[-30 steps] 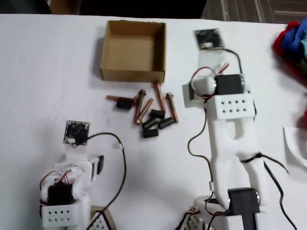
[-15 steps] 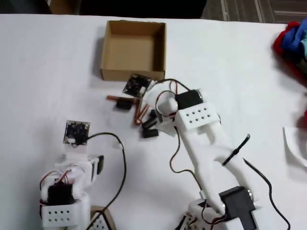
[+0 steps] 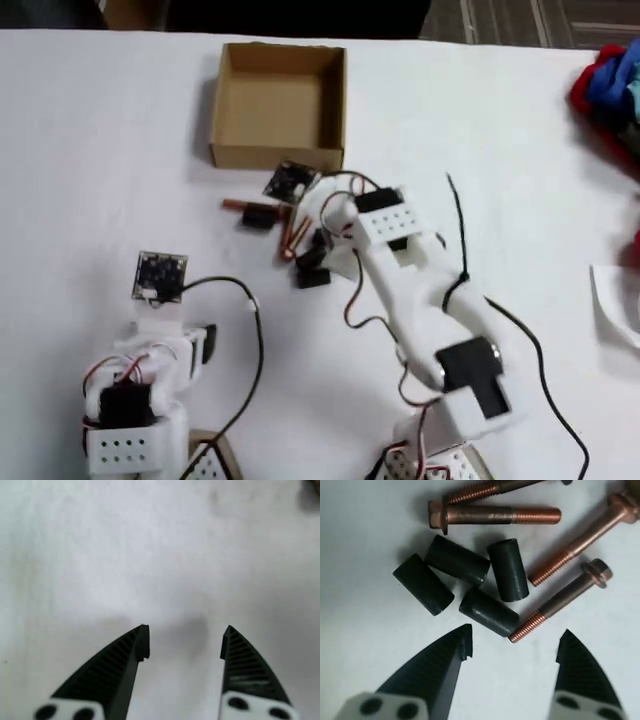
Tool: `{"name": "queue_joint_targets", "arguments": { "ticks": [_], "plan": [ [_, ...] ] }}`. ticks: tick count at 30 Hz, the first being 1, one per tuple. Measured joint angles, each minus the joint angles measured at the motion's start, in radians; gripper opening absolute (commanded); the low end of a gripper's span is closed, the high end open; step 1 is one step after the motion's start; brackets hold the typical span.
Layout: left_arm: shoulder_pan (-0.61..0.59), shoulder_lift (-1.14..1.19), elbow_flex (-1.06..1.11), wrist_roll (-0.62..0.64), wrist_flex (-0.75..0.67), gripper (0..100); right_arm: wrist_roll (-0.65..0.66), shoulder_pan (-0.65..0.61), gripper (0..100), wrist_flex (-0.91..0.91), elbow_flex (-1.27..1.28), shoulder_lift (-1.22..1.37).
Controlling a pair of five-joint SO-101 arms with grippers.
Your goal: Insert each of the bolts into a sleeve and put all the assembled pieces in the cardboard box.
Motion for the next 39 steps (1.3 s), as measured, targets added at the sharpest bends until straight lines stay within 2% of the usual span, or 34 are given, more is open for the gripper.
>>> {"name": "queue_joint_targets", "arguments": {
  "ticks": [10,16,21,32,34,39],
  "plan": [
    [0.0,0.0,0.0,0.0,0.0,25,0.006,-0.005,27.2,-0.13,-0.003,0.081],
    [0.0,0.0,0.0,0.0,0.0,25,0.178,-0.005,27.2,-0.133,-0.005,0.084],
    [0.0,0.0,0.0,0.0,0.0,25,0.316,-0.005,27.2,-0.055,-0.005,0.097],
    [0.0,0.0,0.0,0.0,0.0,25,0.351,0.0,26.8,-0.038,-0.002,0.106],
    [0.0,0.0,0.0,0.0,0.0,25,0.351,0.002,24.1,-0.038,-0.002,0.104],
    [0.0,0.0,0.0,0.0,0.0,25,0.351,0.0,6.9,-0.044,0.011,0.137]
  ]
}}
